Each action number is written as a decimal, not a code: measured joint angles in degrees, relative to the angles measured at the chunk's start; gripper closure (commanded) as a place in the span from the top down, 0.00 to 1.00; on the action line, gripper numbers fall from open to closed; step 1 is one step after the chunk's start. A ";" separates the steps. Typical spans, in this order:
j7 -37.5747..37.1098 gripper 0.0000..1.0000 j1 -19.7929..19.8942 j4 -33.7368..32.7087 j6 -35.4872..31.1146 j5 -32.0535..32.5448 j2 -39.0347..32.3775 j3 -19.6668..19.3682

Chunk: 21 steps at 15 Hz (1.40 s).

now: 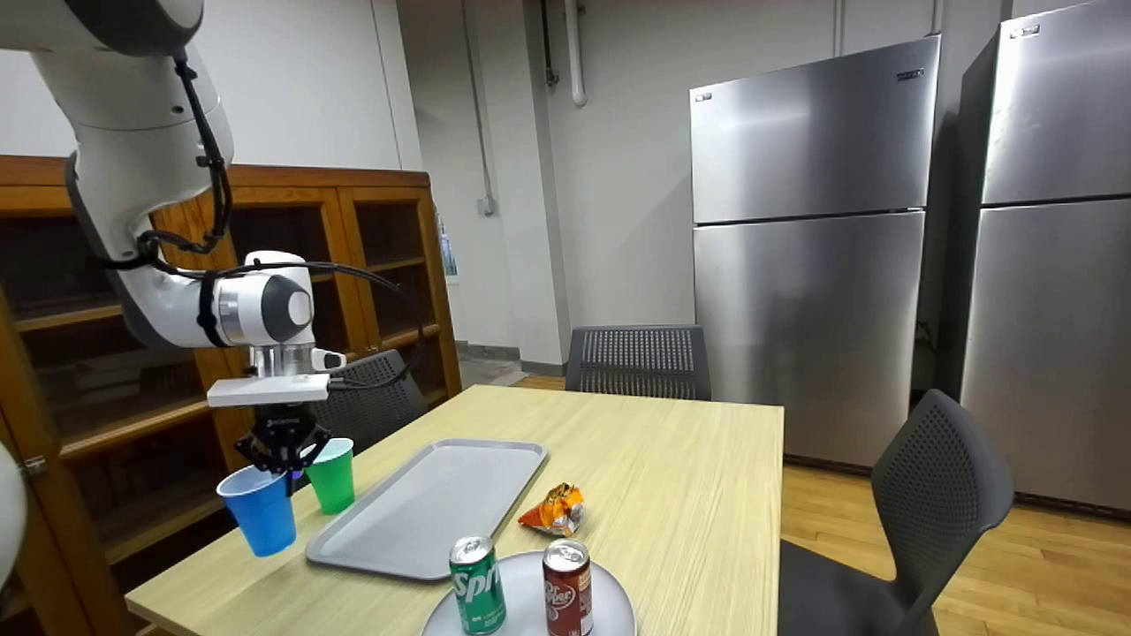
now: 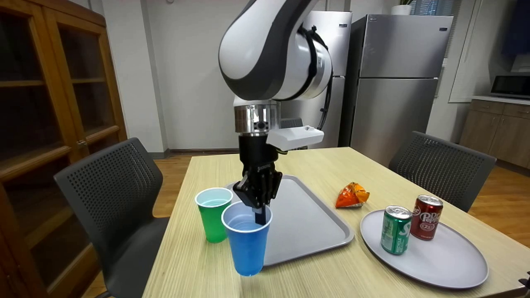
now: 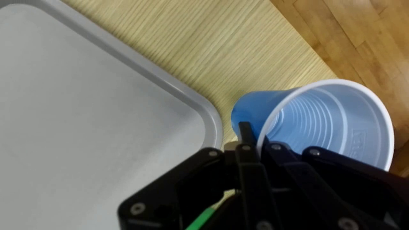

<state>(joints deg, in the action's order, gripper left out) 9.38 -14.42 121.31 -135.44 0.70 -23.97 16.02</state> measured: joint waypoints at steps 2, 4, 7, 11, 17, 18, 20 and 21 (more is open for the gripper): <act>0.66 0.01 0.00 0.59 0.00 -1.46 -0.17 0.54; 1.23 0.01 0.00 1.02 0.00 -2.44 -0.50 0.83; 2.07 0.01 0.00 1.27 0.00 -3.32 -1.38 0.91; 2.89 0.01 0.00 1.27 0.00 -3.36 -2.92 1.20; 3.17 0.01 -0.75 1.27 0.00 -3.20 -3.91 1.39; 3.17 0.01 -0.85 1.27 0.00 -3.11 -4.03 1.39; 3.17 0.01 -0.96 1.27 0.00 -2.72 -4.23 1.39; 3.17 0.01 -1.01 1.27 0.00 -2.42 -4.33 1.39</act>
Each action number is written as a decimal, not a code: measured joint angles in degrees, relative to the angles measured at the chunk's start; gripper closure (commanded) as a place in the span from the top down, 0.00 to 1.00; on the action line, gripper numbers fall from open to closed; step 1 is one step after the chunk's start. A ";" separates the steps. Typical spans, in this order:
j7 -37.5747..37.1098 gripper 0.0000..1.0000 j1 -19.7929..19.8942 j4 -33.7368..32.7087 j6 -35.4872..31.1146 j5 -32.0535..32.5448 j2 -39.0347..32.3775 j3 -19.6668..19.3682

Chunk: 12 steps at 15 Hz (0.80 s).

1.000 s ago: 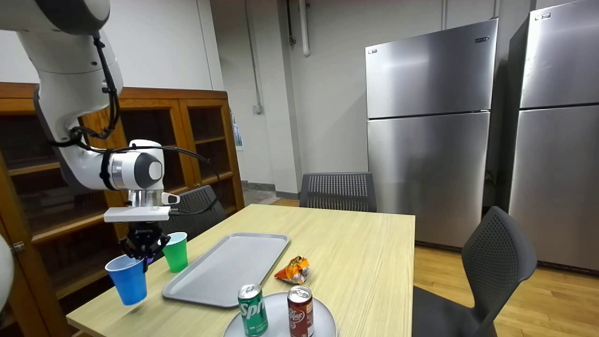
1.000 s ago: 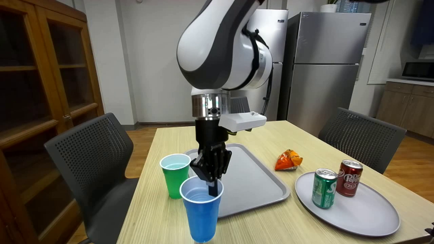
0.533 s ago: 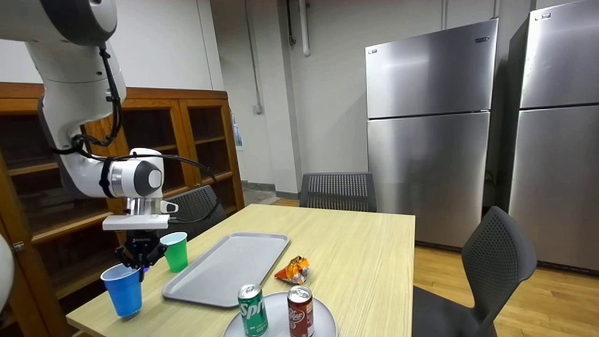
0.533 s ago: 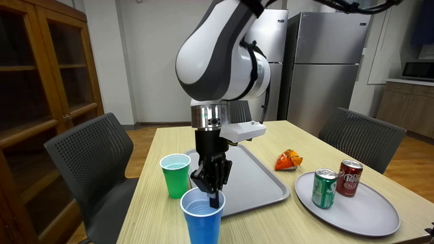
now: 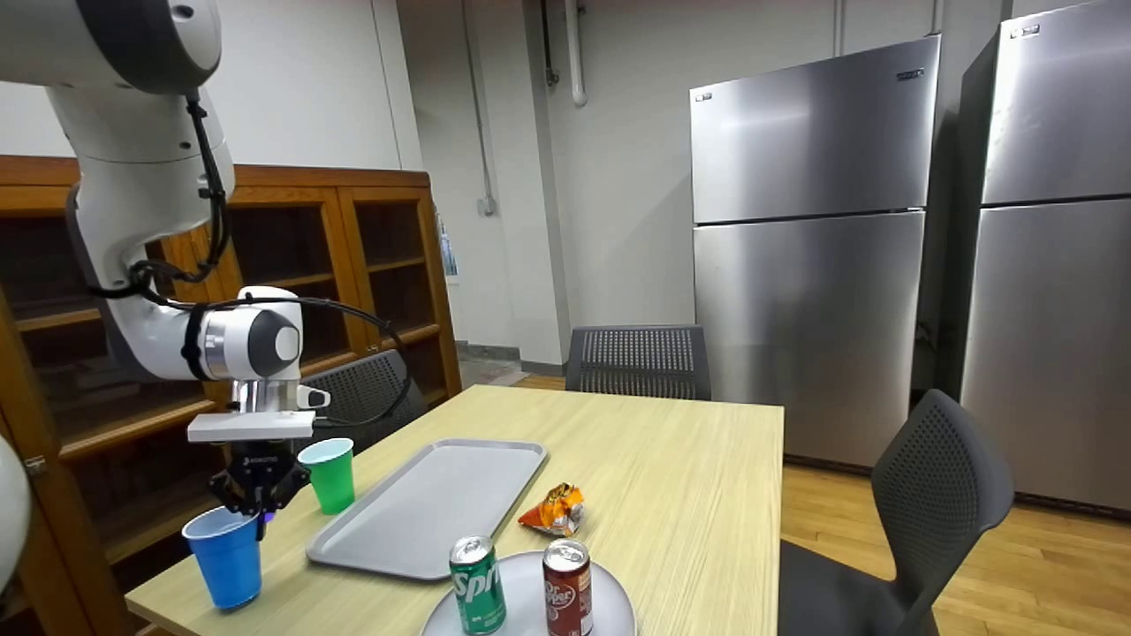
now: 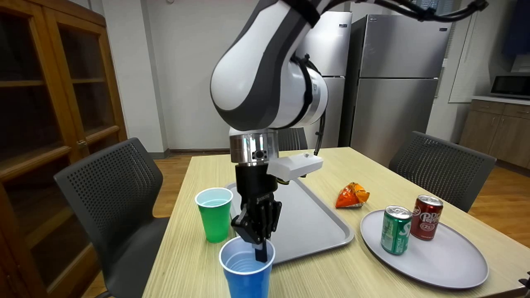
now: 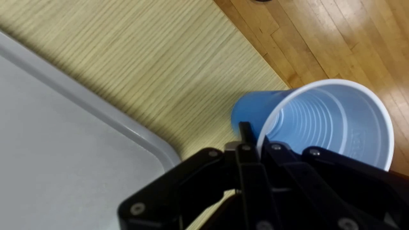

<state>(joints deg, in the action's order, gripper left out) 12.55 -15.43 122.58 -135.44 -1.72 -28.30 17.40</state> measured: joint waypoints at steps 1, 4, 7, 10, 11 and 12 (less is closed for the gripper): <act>0.00 0.01 -0.06 -0.01 0.00 0.25 -0.10 0.00; 0.00 0.01 -0.29 -0.05 0.00 1.19 -0.40 -0.04; 0.00 0.01 -0.42 -0.06 0.00 2.11 -0.53 -0.07; 0.00 0.01 -0.47 -0.08 0.00 2.62 -0.55 -0.07; 0.00 0.09 -0.48 -0.08 0.00 2.80 -0.55 -0.07; 0.00 0.29 -0.48 -0.09 -0.01 3.00 -0.56 -0.07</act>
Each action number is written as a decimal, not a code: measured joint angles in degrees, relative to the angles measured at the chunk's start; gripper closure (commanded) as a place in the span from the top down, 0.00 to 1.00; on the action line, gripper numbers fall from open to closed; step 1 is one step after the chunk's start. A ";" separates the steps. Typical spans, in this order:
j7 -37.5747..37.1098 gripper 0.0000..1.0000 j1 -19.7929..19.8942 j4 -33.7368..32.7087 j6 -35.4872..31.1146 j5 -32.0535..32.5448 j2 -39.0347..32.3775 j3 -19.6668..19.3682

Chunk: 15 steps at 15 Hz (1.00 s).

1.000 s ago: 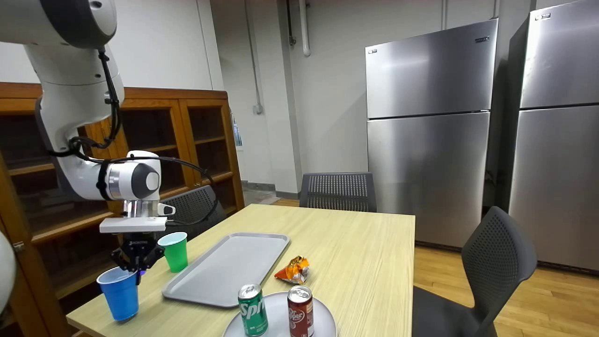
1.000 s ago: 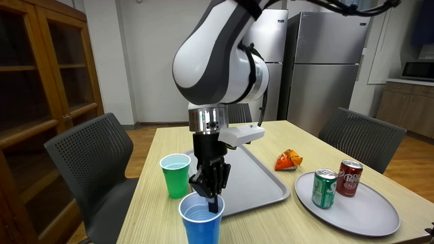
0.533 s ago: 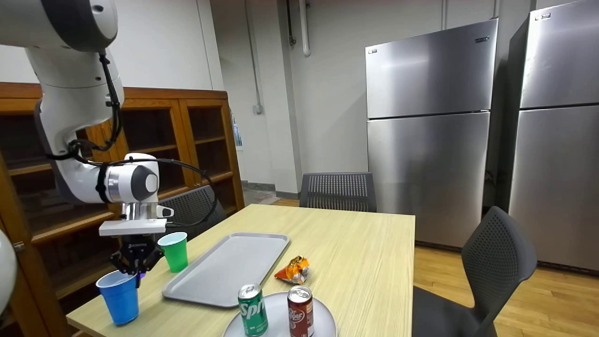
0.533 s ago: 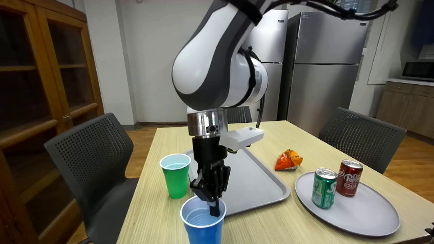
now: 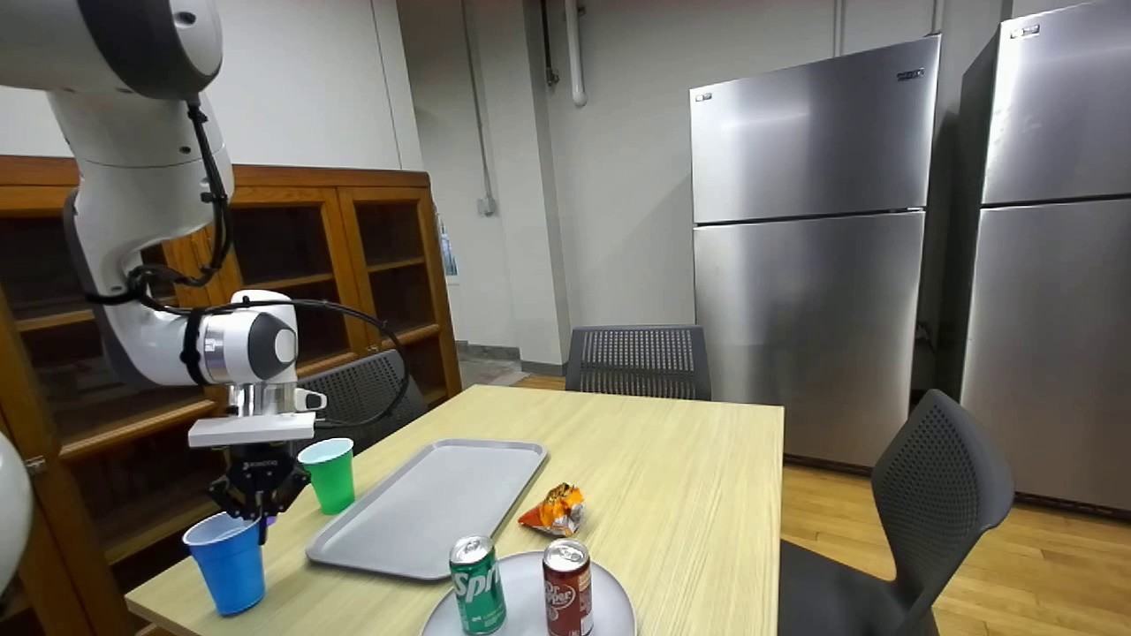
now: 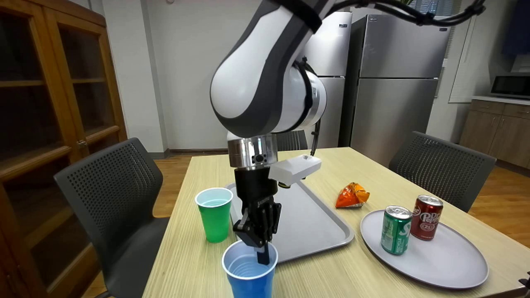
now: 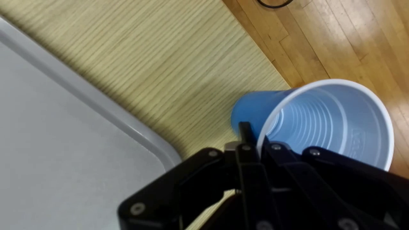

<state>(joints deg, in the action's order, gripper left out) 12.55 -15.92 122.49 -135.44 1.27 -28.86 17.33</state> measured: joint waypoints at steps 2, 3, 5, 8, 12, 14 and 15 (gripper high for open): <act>0.00 0.42 -0.01 -0.01 0.00 0.33 -0.06 0.00; 0.00 0.50 -0.01 -0.02 0.00 0.38 -0.12 0.00; 0.00 0.65 -0.01 -0.05 0.00 0.48 -0.22 0.00; 0.00 0.87 -0.01 -0.19 0.00 0.61 -0.27 0.00; 0.01 1.00 -0.02 -0.51 0.00 0.61 0.17 0.06; 0.02 1.00 -0.05 -0.52 0.00 0.67 0.92 0.07; 0.01 1.00 -0.05 -0.52 0.00 0.68 1.41 0.07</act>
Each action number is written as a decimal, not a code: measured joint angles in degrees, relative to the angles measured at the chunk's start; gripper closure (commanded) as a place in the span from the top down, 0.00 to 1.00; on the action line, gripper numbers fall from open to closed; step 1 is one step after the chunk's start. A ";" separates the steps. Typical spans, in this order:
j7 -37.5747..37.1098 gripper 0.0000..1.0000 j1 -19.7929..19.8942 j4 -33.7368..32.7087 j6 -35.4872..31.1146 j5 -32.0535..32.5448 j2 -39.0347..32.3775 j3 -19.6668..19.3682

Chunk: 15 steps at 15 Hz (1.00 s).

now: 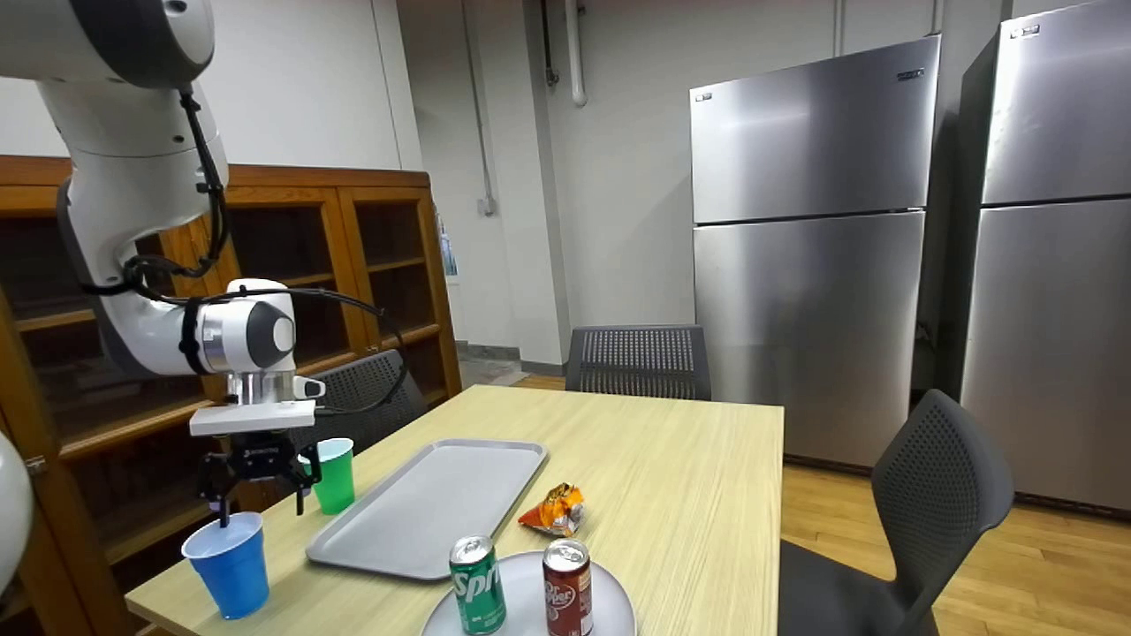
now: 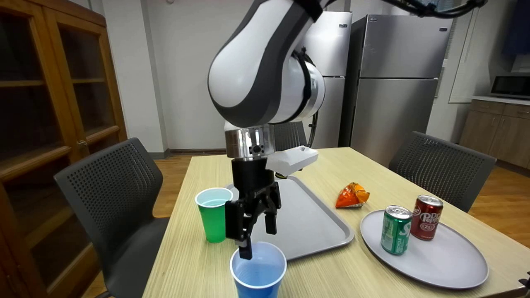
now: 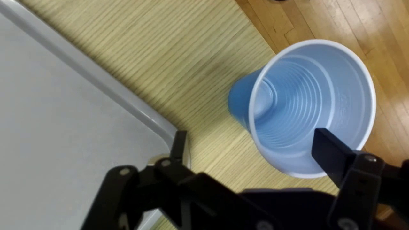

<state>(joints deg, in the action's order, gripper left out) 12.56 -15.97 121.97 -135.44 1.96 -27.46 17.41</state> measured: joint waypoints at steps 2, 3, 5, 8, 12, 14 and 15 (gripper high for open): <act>-0.02 1.00 0.00 0.00 0.00 0.00 1.06 -0.08; -0.15 1.00 0.01 0.00 0.00 0.00 1.58 -0.18; -0.79 1.00 0.03 0.01 0.00 0.00 2.51 -0.71; -3.31 1.00 0.10 0.06 0.02 0.00 3.88 -2.55; -9.32 1.00 0.17 0.54 0.04 0.00 5.22 -5.88; -12.43 1.00 0.20 0.99 0.04 0.00 5.70 -7.18; -14.11 1.00 0.20 1.33 0.04 0.00 5.98 -7.74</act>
<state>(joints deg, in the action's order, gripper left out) -1.54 -15.76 123.30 -135.41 1.96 -21.48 9.66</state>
